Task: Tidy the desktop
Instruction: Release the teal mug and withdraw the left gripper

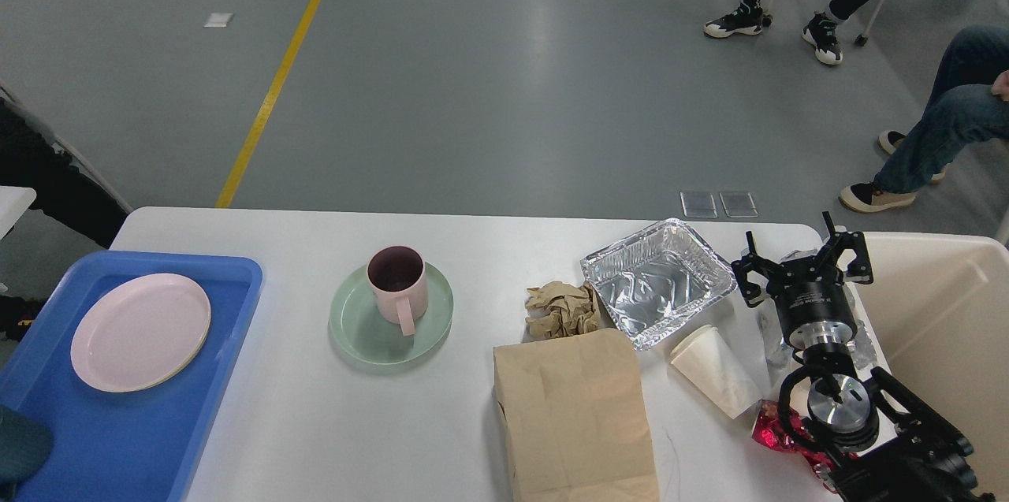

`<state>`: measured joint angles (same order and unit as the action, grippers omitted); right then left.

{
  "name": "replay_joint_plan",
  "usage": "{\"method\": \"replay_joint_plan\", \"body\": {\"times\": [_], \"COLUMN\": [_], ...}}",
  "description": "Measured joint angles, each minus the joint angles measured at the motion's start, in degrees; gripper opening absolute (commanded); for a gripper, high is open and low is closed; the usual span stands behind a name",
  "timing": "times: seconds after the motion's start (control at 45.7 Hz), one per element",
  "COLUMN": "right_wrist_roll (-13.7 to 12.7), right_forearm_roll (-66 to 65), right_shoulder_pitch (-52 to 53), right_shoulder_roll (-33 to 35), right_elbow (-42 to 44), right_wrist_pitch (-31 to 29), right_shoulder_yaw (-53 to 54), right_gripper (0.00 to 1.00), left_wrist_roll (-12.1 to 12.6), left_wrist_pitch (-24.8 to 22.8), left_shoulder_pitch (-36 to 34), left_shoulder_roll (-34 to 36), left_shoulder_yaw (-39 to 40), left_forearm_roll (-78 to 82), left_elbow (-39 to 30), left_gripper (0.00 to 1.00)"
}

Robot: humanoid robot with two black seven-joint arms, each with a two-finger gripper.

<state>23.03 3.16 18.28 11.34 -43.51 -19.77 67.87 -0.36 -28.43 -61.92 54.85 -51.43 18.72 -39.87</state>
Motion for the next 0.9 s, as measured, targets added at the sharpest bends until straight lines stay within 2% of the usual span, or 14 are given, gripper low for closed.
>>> {"method": "replay_joint_plan", "body": {"times": [0.219,0.35,0.481,0.59,0.722,0.897], "right_wrist_roll": [0.0,0.0,0.0,0.0,0.0,0.0], "right_forearm_roll": [0.0,0.0,0.0,0.0,0.0,0.0], "right_shoulder_pitch": [0.0,0.0,0.0,0.0,0.0,0.0], "right_shoulder_roll": [0.0,0.0,0.0,0.0,0.0,0.0], "right_elbow": [0.0,0.0,0.0,0.0,-0.1,-0.1], "right_wrist_pitch": [0.0,0.0,0.0,0.0,0.0,0.0], "right_shoulder_yaw": [0.0,0.0,0.0,0.0,0.0,0.0], "right_gripper": [1.00,1.00,1.00,1.00,1.00,1.00], "left_wrist_roll": [-0.1,0.5,0.8,0.7,0.4,0.3], "left_wrist_pitch": [0.0,-0.1,-2.0,-6.4,-10.8,-12.2], "left_shoulder_pitch": [-0.6,-4.9,-14.5,-25.7,-36.4,-50.4], "left_shoulder_roll": [0.2,2.4,2.4,0.1,-5.3,-13.1], "left_shoulder_yaw": [0.0,-2.0,-9.8,-19.9,-29.3,-37.0], "left_forearm_roll": [-0.7,-1.5,-2.0,-3.0,-6.1,-11.4], "left_elbow": [-1.0,-4.4,-8.6,-11.9,-15.7,-25.4], "left_gripper": [0.88,0.89,0.89,0.89,0.91,0.91]}}
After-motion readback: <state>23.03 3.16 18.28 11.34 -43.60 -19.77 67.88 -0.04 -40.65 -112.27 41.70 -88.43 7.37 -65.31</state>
